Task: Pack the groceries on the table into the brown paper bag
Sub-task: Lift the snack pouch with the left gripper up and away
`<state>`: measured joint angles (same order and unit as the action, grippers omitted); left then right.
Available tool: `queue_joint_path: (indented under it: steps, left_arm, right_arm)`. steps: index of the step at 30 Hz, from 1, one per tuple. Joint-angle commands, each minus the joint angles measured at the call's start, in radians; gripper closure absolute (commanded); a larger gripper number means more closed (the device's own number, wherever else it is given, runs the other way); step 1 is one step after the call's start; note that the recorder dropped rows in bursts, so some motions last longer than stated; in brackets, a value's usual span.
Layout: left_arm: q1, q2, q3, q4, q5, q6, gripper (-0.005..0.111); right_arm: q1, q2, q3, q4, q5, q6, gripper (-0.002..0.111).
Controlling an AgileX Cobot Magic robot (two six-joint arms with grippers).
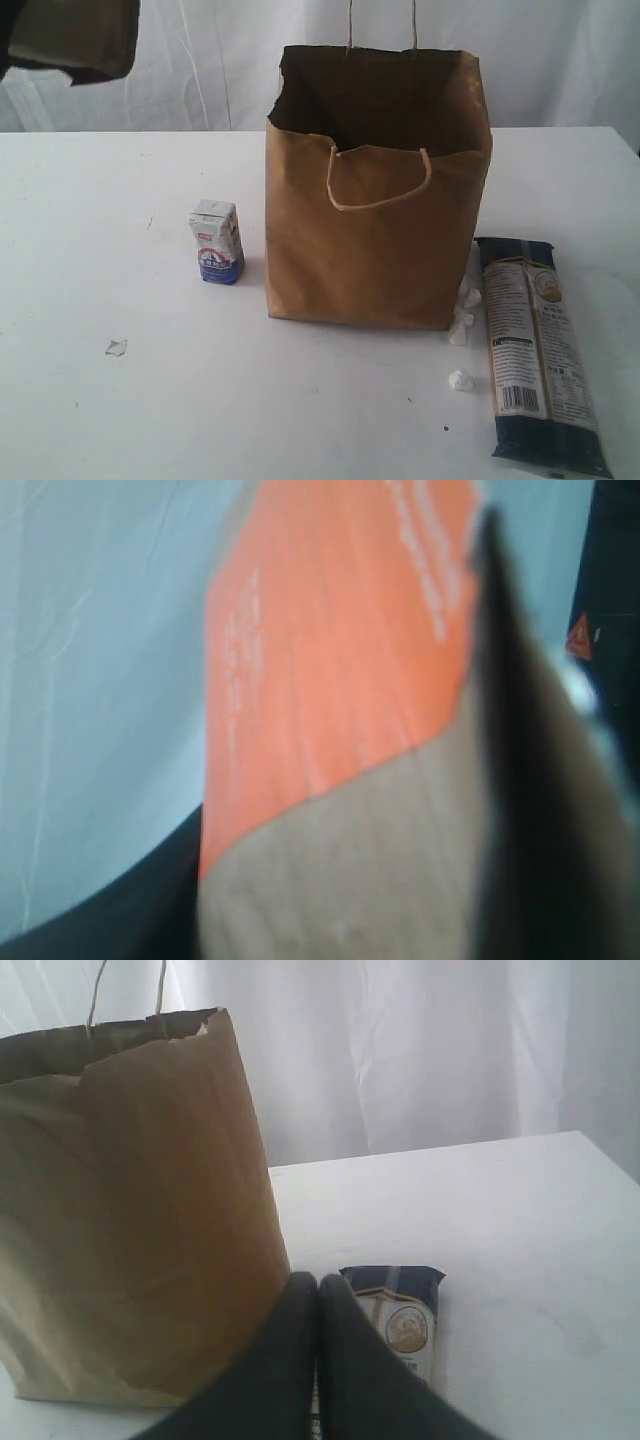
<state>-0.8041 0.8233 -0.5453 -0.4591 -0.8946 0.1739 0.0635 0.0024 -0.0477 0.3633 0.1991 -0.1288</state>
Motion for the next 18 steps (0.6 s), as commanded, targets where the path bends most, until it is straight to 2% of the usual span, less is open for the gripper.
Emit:
queue_joint_path:
  steps: [1,5,8,11,14,18]
  left_arm:
    - [-0.007,0.049,-0.140,0.076,0.084,-0.021,0.107]
    - [-0.007,0.111,-0.283,0.079,0.288,-0.106,0.107]
    - [-0.007,0.162,-0.395,0.197,0.388,-0.187,0.107]
    - [-0.007,0.226,-0.476,0.400,0.396,-0.346,0.107]
    - [-0.007,0.282,-0.550,0.605,0.394,-0.591,0.107]
    - [-0.007,0.359,-0.629,0.764,0.365,-0.676,0.107]
  right_arm:
    - [-0.005,-0.002,0.003,0.000,-0.014,0.002,0.108]
    - [-0.005,-0.002,0.003,0.000,-0.014,0.002,0.108]
    - [-0.005,-0.002,0.003,0.000,-0.014,0.002,0.108]
    - [-0.005,-0.002,0.003,0.000,-0.014,0.002,0.108]
    - [-0.005,-0.002,0.003,0.000,-0.014,0.002,0.108]
    - [-0.005,-0.002,0.003,0.000,-0.022,0.002,0.108]
